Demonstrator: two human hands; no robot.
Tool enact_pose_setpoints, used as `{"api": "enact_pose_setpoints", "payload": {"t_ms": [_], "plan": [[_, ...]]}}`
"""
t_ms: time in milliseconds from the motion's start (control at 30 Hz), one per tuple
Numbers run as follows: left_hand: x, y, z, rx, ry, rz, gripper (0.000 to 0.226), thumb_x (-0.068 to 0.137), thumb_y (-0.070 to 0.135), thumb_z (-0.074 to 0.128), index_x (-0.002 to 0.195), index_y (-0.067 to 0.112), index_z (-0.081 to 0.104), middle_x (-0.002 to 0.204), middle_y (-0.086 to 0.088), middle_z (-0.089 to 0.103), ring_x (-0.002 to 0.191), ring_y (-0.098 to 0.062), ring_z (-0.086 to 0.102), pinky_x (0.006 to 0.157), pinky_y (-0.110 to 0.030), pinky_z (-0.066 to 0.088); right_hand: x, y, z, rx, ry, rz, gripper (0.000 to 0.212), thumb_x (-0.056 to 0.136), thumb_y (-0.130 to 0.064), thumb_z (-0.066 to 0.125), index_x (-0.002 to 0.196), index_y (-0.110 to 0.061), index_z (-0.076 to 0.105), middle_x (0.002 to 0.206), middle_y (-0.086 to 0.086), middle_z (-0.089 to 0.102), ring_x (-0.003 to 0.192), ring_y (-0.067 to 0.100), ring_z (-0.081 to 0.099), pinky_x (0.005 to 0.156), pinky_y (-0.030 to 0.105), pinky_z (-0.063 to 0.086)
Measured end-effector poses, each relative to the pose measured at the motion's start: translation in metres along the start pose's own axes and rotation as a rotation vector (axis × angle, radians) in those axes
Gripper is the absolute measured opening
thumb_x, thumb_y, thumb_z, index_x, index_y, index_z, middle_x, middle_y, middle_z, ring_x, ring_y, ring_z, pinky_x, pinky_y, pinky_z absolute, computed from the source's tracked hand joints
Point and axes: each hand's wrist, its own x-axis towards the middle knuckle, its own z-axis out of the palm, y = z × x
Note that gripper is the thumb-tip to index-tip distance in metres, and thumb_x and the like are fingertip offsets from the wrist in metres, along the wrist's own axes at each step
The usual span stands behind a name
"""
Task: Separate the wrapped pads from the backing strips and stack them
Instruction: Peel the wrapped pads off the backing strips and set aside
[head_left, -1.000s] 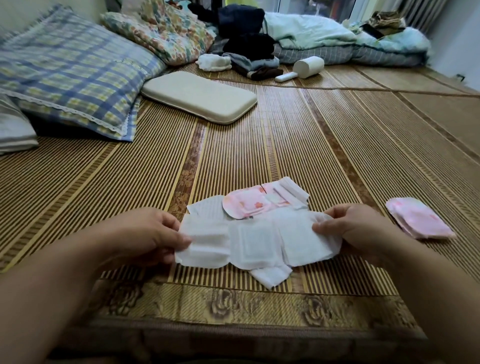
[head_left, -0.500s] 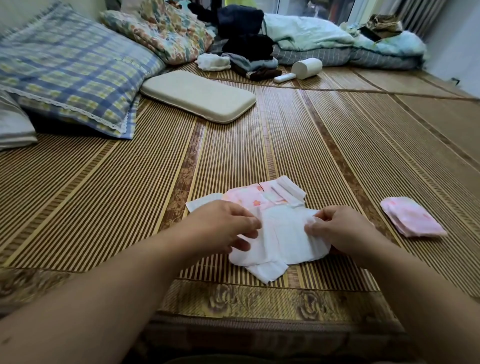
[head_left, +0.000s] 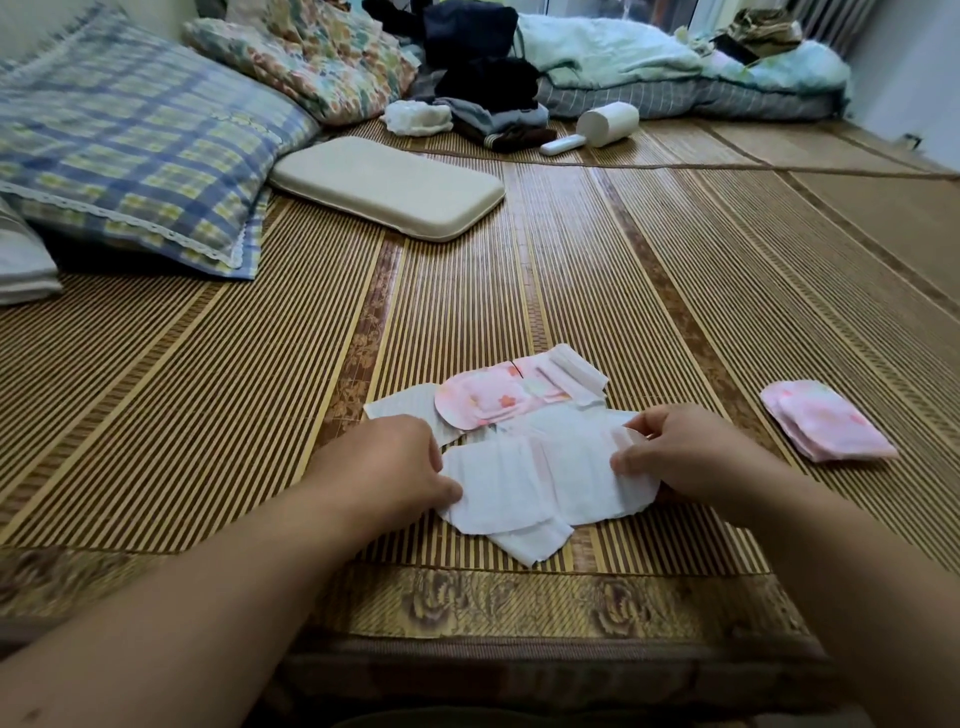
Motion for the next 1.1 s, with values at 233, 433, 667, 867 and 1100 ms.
{"api": "enact_pose_setpoints", "payload": {"t_ms": [233,433,667,867,1100], "plan": [[-0.005,0.007,-0.009,-0.301,0.050,0.064,0.014,0.076,0.026,0.067,0.065,0.020,0.060,0.065,0.002,0.063,0.053,-0.012,0.054,0.048,-0.027,0.042,-0.008,-0.004,-0.003,-0.031,0.080,-0.053,0.010,0.077,-0.020,0.074,0.075,-0.013,0.067,0.080,0.007,0.070,0.075,0.024,0.067,0.074,0.046,0.057],[-0.018,0.019,-0.017,-0.864,-0.046,0.183,0.031,0.079,0.015,0.069,0.100,0.029,0.051,0.079,-0.003,0.066,0.060,-0.011,0.069,0.055,-0.024,0.055,-0.030,-0.031,0.000,0.174,0.170,-0.276,0.008,0.080,-0.022,0.070,0.076,-0.016,0.069,0.075,0.001,0.071,0.068,0.015,0.070,0.059,0.031,0.058],[-0.018,0.027,-0.015,-0.924,-0.080,0.341,0.049,0.080,0.012,0.065,0.120,0.039,0.054,0.081,-0.014,0.068,0.066,-0.017,0.066,0.063,-0.030,0.057,-0.054,-0.064,0.025,0.223,0.024,-0.515,0.007,0.079,-0.024,0.071,0.080,-0.017,0.073,0.071,0.001,0.073,0.063,0.011,0.069,0.057,0.028,0.055],[-0.019,0.025,-0.020,-0.978,-0.023,0.309,0.010,0.079,0.010,0.066,0.085,0.017,0.068,0.081,-0.011,0.072,0.071,-0.027,0.068,0.064,-0.037,0.057,-0.055,-0.063,0.022,0.248,-0.056,-0.588,0.024,0.068,-0.045,0.072,0.078,-0.024,0.076,0.065,-0.012,0.072,0.058,-0.001,0.064,0.050,0.009,0.044],[-0.019,0.026,-0.026,-1.351,-0.084,0.186,0.011,0.081,0.003,0.061,0.080,0.013,0.066,0.069,-0.001,0.071,0.063,-0.015,0.066,0.052,-0.024,0.053,-0.053,-0.046,0.033,-0.091,0.049,-0.728,0.043,0.070,-0.035,0.077,0.108,-0.041,0.058,0.098,-0.023,0.064,0.091,-0.007,0.057,0.074,0.012,0.046]]}}
